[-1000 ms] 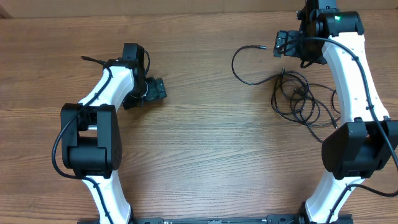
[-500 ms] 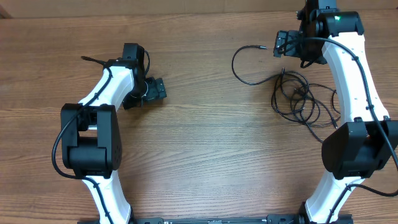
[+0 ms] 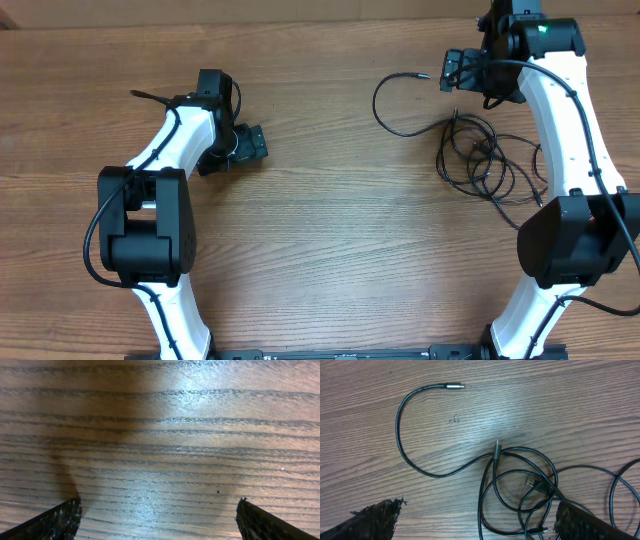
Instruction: Untangle cables
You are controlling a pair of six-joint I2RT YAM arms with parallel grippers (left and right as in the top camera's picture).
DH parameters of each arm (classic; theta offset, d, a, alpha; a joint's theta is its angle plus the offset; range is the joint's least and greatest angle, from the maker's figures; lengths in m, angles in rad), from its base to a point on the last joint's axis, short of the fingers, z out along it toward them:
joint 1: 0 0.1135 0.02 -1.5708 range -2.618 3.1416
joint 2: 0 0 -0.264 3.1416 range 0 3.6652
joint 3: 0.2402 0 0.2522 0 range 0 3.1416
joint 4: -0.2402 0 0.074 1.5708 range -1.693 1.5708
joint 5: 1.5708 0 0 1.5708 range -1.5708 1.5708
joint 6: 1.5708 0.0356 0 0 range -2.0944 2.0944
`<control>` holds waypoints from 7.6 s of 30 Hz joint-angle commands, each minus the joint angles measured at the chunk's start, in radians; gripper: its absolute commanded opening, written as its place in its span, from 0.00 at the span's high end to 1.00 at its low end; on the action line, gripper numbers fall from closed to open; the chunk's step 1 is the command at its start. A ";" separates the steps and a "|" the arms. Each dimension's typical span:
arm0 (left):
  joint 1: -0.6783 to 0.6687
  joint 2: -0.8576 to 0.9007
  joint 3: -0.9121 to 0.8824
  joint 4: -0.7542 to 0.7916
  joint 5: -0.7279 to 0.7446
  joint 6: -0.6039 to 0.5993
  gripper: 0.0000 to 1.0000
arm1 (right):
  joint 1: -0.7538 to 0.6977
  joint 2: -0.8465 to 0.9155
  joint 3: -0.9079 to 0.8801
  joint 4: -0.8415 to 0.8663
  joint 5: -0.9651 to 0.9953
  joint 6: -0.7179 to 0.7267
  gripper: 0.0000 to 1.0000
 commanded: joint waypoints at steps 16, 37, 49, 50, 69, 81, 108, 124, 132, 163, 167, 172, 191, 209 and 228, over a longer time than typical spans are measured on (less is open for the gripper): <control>-0.008 0.053 -0.017 0.013 0.024 0.011 0.00 | -0.006 0.005 -0.005 0.004 -0.008 0.002 0.00; -0.059 -0.572 -0.017 0.011 0.024 0.011 0.00 | -0.006 0.005 -0.005 0.004 -0.008 0.002 0.00; -0.059 -0.916 -0.017 -0.025 0.021 0.013 0.01 | -0.006 0.005 -0.005 0.004 -0.008 0.002 0.00; -0.059 -0.931 -0.020 -0.039 0.005 0.028 0.01 | -0.006 0.005 -0.005 0.004 -0.008 0.002 0.00; -0.059 -1.017 -0.960 0.937 0.061 -0.158 0.01 | -0.006 0.005 -0.005 0.004 -0.008 0.002 0.00; -0.059 -1.242 -1.294 1.167 -0.011 -0.143 0.01 | -0.006 0.005 -0.005 0.004 -0.008 0.002 0.00; -0.018 -1.864 -1.448 0.791 -0.085 0.033 0.00 | -0.006 0.005 -0.005 0.004 -0.008 0.002 0.00; 0.020 -2.079 -1.449 0.713 -0.074 0.304 0.01 | -0.006 0.005 -0.005 0.004 -0.008 0.002 0.00; 0.020 -2.077 -1.449 0.714 -0.074 0.307 0.01 | -0.006 0.005 -0.005 0.004 -0.008 0.002 0.00; 0.020 -2.077 -1.449 0.714 -0.074 0.307 0.01 | -0.008 0.014 -0.005 0.004 -0.005 0.002 0.00; 0.020 -2.077 -1.449 0.714 -0.074 0.307 0.00 | -0.007 0.007 -0.005 0.004 -0.005 0.002 0.00; 0.020 -2.077 -1.449 0.714 -0.074 0.307 0.00 | 0.017 -0.091 -0.005 0.004 -0.006 0.002 0.00; 0.020 -2.077 -1.449 0.714 -0.074 0.307 0.01 | 0.023 -0.645 -0.005 0.002 0.214 -0.028 0.00; 0.020 -2.077 -1.449 0.714 -0.074 0.307 0.01 | 0.023 -0.696 -0.405 0.195 0.129 -0.077 0.00; 0.020 -2.077 -1.449 0.714 -0.074 0.307 0.01 | 0.023 -0.897 -1.442 1.029 -0.068 -0.042 0.00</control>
